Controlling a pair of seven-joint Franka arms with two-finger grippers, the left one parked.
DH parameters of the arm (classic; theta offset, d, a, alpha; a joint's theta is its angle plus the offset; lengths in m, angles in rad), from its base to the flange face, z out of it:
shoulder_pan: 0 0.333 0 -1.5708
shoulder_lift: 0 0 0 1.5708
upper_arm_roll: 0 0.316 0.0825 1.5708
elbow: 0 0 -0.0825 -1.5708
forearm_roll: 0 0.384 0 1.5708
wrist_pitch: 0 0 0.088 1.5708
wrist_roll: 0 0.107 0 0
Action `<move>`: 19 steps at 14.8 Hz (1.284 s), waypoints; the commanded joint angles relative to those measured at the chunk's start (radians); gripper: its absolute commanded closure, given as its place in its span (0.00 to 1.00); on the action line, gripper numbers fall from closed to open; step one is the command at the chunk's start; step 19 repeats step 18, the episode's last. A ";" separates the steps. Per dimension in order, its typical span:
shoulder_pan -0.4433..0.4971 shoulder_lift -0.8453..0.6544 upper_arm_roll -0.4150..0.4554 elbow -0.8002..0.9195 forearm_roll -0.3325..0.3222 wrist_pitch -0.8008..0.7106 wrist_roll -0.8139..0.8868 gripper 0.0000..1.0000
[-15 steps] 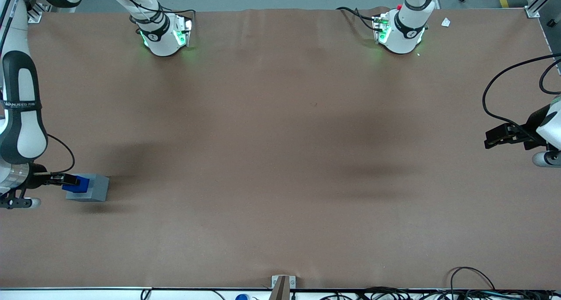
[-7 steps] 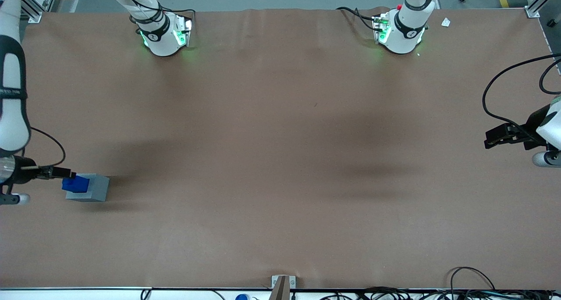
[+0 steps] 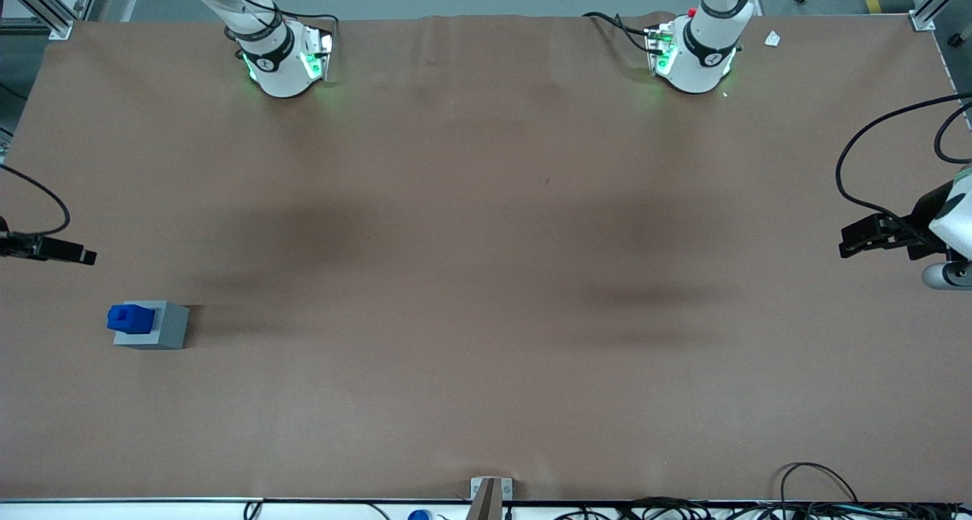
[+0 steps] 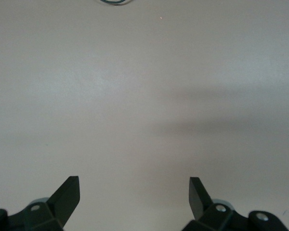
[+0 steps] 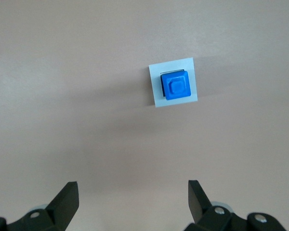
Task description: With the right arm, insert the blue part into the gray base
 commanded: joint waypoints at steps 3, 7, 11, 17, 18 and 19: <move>0.068 -0.196 0.003 -0.083 -0.036 -0.051 0.128 0.00; 0.108 -0.430 0.006 -0.299 -0.048 0.008 0.125 0.00; 0.200 -0.495 0.008 -0.361 -0.088 0.016 0.126 0.00; 0.212 -0.453 0.008 -0.235 -0.111 -0.022 0.120 0.00; 0.217 -0.445 0.008 -0.220 -0.111 -0.046 0.117 0.00; 0.217 -0.445 0.008 -0.220 -0.111 -0.046 0.117 0.00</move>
